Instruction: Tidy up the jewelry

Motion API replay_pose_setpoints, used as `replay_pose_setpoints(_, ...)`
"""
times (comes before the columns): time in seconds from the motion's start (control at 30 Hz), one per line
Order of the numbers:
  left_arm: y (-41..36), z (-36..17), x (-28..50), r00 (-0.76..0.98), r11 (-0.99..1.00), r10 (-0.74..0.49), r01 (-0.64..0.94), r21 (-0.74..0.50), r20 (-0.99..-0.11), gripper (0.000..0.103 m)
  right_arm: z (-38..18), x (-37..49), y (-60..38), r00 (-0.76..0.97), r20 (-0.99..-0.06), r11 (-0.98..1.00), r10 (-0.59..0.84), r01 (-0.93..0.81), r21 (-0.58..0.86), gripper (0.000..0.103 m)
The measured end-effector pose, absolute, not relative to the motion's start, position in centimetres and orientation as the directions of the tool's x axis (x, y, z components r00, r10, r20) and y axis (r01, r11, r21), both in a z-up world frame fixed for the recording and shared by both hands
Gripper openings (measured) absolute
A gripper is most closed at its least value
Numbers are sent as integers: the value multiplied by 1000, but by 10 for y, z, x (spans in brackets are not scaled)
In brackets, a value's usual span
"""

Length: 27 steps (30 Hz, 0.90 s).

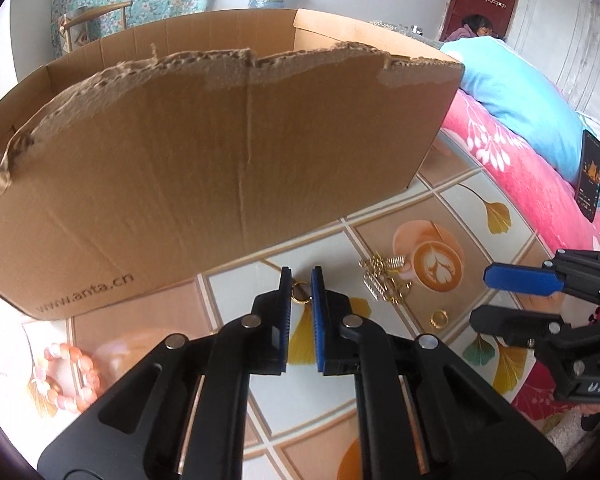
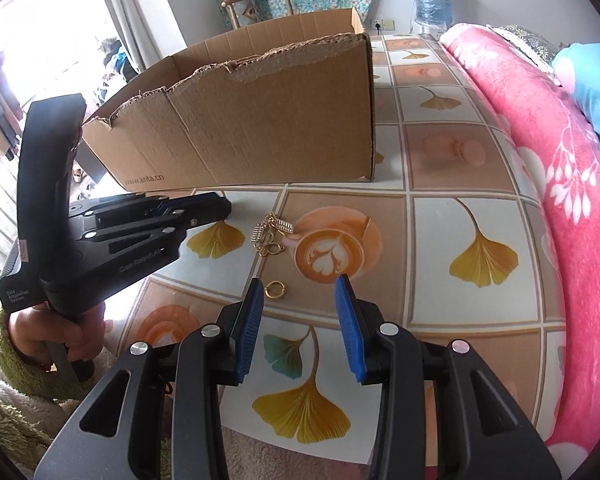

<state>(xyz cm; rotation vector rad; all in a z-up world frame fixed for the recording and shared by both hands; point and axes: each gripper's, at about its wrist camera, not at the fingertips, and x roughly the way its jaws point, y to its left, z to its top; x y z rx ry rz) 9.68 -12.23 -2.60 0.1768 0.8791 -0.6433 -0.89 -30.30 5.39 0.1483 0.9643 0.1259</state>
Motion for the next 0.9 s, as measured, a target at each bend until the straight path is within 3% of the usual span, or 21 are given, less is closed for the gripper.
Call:
replay_pose_setpoints(0.27,-103,-27,82,473,813,-449,569,-127,-758,9,51,-12,-308,547,-824,987,150,-39,153,37)
replay_pose_setpoints(0.4,-97,-27,77,473,818,-444,561,-129,-761,8,53,-18,-313,563,-814,989,139,-43,139,48)
replay_pose_setpoints(0.83,-90,-27,71,483,832,-439,537,-140,-757,8,47,-2,-284,552,-820,987,151,-123,100,48)
replay_pose_setpoints(0.9,-89,-27,71,483,832,-442,536,-144,-756,8,42,1,-279,544,-829,990,127,-120,73,43)
